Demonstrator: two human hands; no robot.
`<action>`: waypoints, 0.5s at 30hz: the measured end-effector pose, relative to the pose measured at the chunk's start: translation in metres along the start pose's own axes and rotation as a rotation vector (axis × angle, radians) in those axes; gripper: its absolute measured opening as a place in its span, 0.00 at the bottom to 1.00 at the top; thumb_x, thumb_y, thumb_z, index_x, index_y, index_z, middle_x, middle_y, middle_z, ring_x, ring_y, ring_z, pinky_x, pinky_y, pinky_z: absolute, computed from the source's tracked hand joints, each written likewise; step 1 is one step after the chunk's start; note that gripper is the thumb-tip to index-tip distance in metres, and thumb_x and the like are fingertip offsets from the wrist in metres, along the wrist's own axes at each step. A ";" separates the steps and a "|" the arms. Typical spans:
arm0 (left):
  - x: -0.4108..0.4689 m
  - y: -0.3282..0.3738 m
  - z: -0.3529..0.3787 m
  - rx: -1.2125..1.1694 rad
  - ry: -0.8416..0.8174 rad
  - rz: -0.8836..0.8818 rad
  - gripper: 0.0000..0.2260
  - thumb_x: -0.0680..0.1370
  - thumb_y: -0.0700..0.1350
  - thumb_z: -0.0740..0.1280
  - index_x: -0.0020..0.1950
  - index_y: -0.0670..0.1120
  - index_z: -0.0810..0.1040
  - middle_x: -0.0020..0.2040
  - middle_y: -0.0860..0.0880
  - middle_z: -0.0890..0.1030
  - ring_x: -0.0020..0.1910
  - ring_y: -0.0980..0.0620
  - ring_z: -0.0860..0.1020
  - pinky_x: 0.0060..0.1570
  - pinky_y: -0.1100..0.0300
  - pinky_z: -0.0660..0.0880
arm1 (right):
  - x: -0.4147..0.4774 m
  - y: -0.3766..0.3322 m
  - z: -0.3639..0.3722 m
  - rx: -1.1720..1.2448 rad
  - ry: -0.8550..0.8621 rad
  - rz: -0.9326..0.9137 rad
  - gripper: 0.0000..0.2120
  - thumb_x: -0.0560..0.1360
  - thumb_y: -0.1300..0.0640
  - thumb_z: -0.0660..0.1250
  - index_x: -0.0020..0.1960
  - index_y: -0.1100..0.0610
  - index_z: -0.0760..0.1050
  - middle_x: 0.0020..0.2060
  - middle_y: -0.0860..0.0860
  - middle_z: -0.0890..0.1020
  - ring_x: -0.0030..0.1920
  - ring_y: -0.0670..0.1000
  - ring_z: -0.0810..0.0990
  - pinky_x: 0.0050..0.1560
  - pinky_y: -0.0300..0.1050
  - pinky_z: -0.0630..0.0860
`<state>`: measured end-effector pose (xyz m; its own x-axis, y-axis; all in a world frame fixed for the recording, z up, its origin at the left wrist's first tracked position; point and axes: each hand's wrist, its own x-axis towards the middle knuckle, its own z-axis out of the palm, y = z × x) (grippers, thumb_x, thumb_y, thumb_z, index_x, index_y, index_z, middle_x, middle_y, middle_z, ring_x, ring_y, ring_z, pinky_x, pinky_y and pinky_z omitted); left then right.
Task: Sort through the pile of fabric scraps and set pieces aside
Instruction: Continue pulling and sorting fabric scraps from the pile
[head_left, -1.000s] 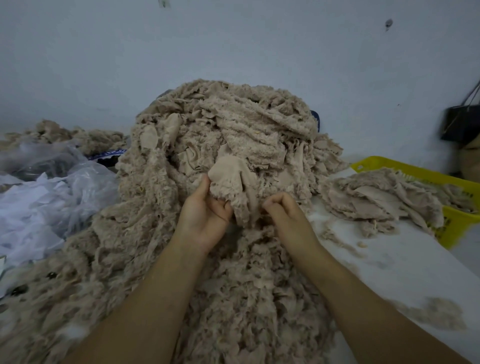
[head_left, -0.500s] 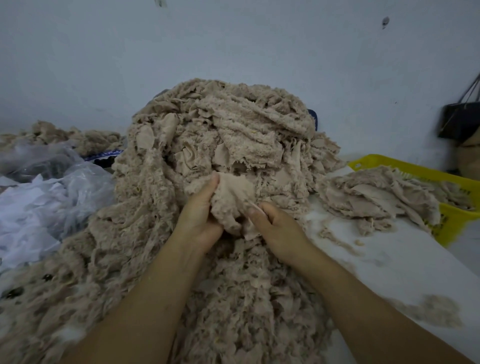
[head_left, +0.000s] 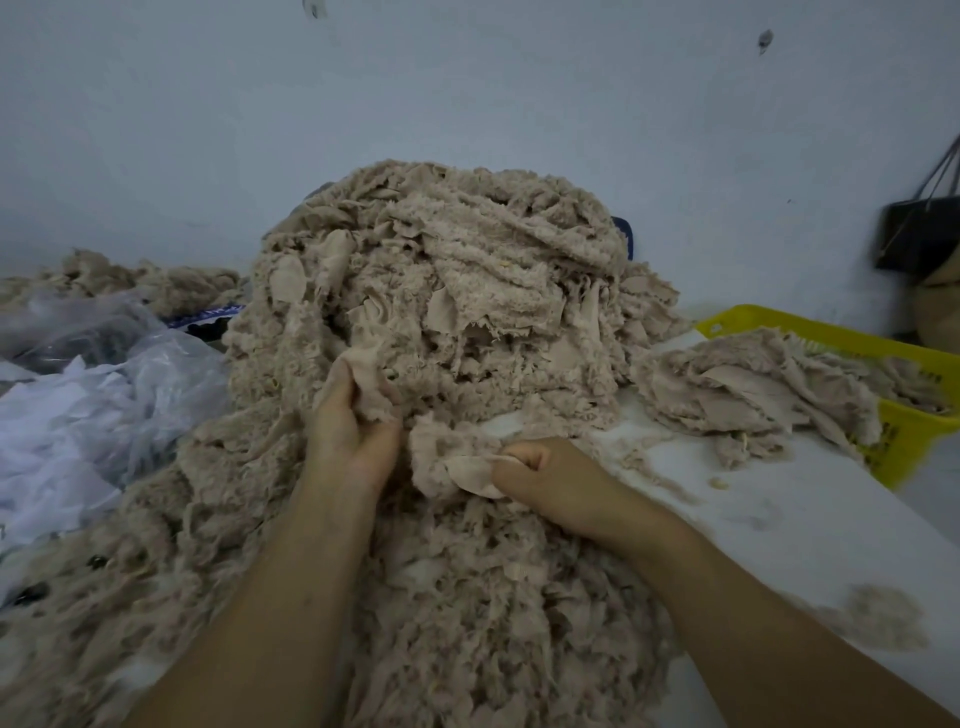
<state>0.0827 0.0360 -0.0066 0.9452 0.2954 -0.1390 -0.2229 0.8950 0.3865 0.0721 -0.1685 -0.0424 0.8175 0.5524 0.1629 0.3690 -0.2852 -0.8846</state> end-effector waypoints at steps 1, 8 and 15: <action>0.000 -0.002 0.001 0.032 0.001 0.013 0.07 0.83 0.43 0.64 0.58 0.43 0.79 0.39 0.48 0.81 0.28 0.57 0.78 0.29 0.66 0.76 | 0.000 0.000 0.000 0.007 0.012 0.003 0.19 0.68 0.39 0.63 0.27 0.48 0.62 0.25 0.42 0.62 0.25 0.43 0.59 0.28 0.38 0.59; -0.010 -0.009 0.010 0.226 -0.219 0.059 0.12 0.83 0.45 0.61 0.55 0.41 0.82 0.52 0.44 0.86 0.51 0.51 0.85 0.46 0.58 0.82 | 0.002 0.003 -0.011 -0.041 0.278 0.062 0.16 0.79 0.46 0.63 0.33 0.47 0.68 0.27 0.42 0.68 0.26 0.41 0.66 0.26 0.31 0.61; -0.026 -0.030 0.012 0.637 -0.429 0.071 0.16 0.78 0.49 0.68 0.58 0.39 0.83 0.57 0.40 0.84 0.59 0.44 0.82 0.57 0.50 0.79 | 0.003 -0.012 0.005 -0.054 0.329 -0.053 0.19 0.75 0.33 0.61 0.57 0.46 0.72 0.56 0.39 0.73 0.53 0.36 0.75 0.46 0.27 0.73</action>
<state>0.0672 -0.0023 -0.0039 0.9725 0.0725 0.2212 -0.2287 0.4750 0.8497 0.0675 -0.1593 -0.0333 0.8921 0.2877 0.3484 0.4307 -0.3085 -0.8481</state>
